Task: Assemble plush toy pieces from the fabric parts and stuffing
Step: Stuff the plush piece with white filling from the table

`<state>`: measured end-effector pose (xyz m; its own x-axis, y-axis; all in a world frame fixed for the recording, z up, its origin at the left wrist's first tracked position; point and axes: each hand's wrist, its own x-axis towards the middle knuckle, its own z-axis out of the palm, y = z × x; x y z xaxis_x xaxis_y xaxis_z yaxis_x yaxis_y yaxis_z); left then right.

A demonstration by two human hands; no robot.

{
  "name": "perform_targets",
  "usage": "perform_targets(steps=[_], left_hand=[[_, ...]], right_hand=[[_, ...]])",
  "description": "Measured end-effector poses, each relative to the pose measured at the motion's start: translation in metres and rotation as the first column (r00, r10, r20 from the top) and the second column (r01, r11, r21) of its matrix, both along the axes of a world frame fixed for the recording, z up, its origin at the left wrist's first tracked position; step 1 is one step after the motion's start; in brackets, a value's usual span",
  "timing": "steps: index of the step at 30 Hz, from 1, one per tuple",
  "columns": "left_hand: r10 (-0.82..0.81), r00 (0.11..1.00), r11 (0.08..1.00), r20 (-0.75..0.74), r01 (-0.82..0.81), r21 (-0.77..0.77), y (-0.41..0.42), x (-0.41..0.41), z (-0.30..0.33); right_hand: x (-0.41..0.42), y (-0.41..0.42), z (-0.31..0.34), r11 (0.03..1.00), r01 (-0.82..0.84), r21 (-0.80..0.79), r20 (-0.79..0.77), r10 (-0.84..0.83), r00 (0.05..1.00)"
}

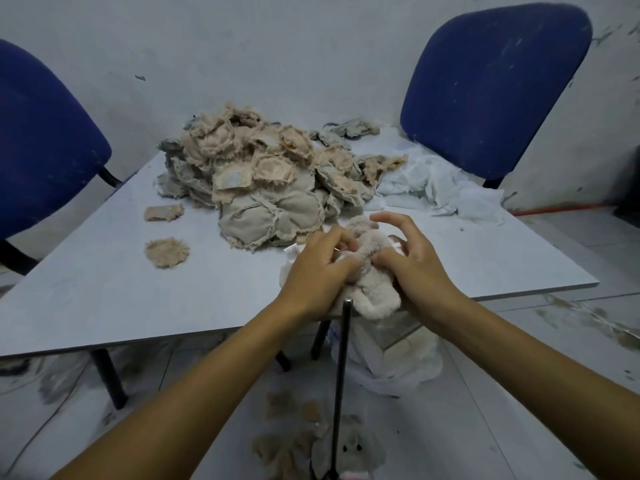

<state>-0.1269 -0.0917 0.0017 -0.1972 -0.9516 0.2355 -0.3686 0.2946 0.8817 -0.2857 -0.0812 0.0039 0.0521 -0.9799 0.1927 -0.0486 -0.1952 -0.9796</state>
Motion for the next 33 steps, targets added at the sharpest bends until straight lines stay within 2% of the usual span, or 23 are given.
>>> perform_targets(steps=[3,6,9,11,13,15,17,19,22,25,27,29,31,33], left_hand=[[-0.062,0.988,0.985,-0.140,0.083,0.151,-0.002,0.008,0.006],[-0.065,0.985,0.980,-0.163,0.093,0.174,-0.004,0.019,0.009],[0.087,0.996,0.996,-0.036,-0.088,-0.028,-0.003,0.018,0.004],[0.248,0.968,0.951,0.032,-0.237,-0.200,-0.005,0.020,0.002],[0.332,0.943,0.921,0.011,-0.322,-0.217,-0.009,0.026,0.004],[0.350,0.936,0.916,0.022,-0.337,-0.219,-0.009,0.029,0.006],[0.278,0.951,0.947,0.132,-0.248,-0.206,-0.007,0.023,0.004],[0.086,0.966,0.992,0.245,-0.060,-0.111,-0.006,0.014,0.001],[-0.071,0.985,0.995,0.154,0.058,0.086,-0.009,0.015,0.006],[-0.184,0.971,0.978,0.154,0.166,0.123,-0.010,0.022,0.004],[-0.154,0.974,0.987,0.165,0.144,0.071,-0.008,0.026,0.003],[0.009,0.993,0.997,0.116,-0.001,-0.072,-0.008,0.023,0.004],[0.166,0.979,0.959,0.118,-0.133,-0.252,-0.004,0.016,0.005],[0.211,0.967,0.937,0.144,-0.158,-0.311,-0.002,0.011,0.004]], right_hand=[[0.008,0.006,0.002,0.990,0.026,-0.140,-0.074,-0.036,0.997],[0.016,0.013,0.005,0.979,0.031,-0.201,-0.052,-0.042,0.998],[0.018,0.017,0.012,0.957,-0.011,-0.288,-0.110,-0.022,0.994],[0.020,0.019,0.017,0.936,-0.022,-0.351,-0.100,-0.014,0.995],[0.019,0.019,0.016,0.905,0.000,-0.425,-0.249,-0.117,0.961],[0.013,0.015,0.011,0.942,-0.017,-0.336,-0.362,-0.113,0.925],[0.008,0.008,0.005,0.987,-0.074,-0.141,-0.378,0.015,0.926],[0.006,0.002,0.000,0.983,-0.106,-0.147,-0.468,0.025,0.883],[0.006,-0.004,-0.002,0.977,-0.094,-0.192,-0.494,-0.013,0.869],[0.002,-0.010,-0.004,0.989,-0.053,-0.141,-0.396,-0.007,0.918],[0.002,-0.011,-0.003,0.991,-0.040,-0.126,-0.335,-0.005,0.942],[0.007,-0.009,-0.003,0.988,-0.069,-0.135,-0.285,0.027,0.958],[0.012,-0.005,-0.003,0.984,-0.088,-0.154,-0.251,0.047,0.967],[0.012,-0.003,-0.002,0.980,-0.099,-0.175,-0.254,0.052,0.966]])
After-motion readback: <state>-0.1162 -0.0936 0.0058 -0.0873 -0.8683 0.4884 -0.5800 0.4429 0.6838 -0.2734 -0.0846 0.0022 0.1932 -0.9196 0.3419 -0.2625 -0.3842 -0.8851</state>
